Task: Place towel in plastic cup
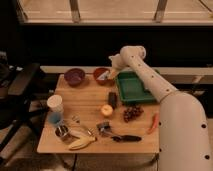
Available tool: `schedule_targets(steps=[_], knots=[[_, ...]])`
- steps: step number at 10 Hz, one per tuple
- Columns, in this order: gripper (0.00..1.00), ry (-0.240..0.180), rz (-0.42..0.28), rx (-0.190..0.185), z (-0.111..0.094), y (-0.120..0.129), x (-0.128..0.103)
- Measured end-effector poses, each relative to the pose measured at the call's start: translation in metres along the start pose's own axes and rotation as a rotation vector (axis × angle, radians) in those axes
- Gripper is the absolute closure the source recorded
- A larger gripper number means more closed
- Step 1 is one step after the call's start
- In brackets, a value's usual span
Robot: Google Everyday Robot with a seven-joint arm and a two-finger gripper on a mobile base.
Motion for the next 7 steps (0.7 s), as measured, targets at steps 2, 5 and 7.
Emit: schedule_targets(steps=[2,5,7], knots=[[0.20,-0.002,-0.002,-0.001,0.0010,-0.0001,-0.0021],[0.20,0.000,0.000,0.000,-0.0002,-0.0002,0.0002],[0.20,0.000,0.000,0.000,0.0001,-0.0001,-0.0003]])
